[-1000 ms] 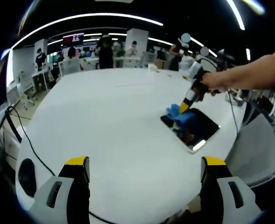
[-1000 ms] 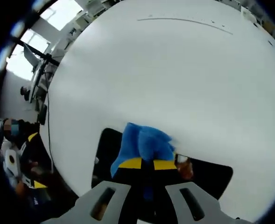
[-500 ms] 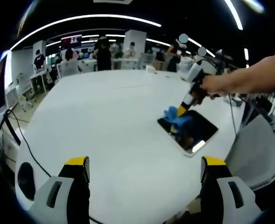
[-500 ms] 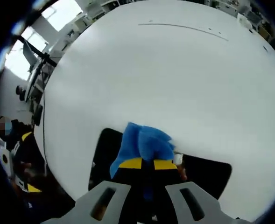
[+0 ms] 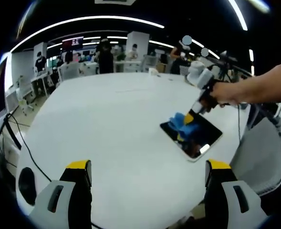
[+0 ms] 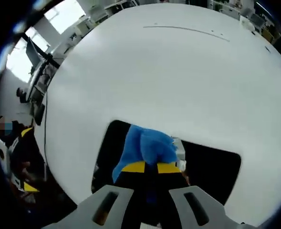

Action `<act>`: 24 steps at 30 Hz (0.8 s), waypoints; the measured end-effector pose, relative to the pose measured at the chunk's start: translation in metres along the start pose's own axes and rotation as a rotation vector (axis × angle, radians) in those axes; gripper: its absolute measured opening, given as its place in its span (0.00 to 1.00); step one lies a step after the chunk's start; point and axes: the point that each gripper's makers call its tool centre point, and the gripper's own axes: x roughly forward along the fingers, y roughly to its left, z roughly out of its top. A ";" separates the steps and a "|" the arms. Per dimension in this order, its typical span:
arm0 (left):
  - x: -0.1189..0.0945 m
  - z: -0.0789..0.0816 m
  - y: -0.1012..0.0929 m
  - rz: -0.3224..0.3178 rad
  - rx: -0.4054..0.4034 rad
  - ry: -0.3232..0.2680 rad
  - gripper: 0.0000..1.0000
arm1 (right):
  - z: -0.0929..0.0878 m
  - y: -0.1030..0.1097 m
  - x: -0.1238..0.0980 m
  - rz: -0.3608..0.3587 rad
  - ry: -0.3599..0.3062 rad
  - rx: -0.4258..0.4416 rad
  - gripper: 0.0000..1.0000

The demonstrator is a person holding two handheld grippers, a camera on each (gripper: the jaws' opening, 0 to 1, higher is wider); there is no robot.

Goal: Wipe the mirror surface with the cleaning cloth until all visible marks leave the cleaned area.

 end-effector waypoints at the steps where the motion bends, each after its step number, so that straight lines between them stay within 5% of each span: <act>1: 0.001 0.000 -0.002 -0.001 0.002 0.001 1.00 | -0.002 0.001 -0.002 0.000 -0.002 0.000 0.00; 24: 0.006 0.002 -0.008 -0.014 0.034 0.014 1.00 | -0.026 0.014 -0.003 0.003 0.015 -0.005 0.00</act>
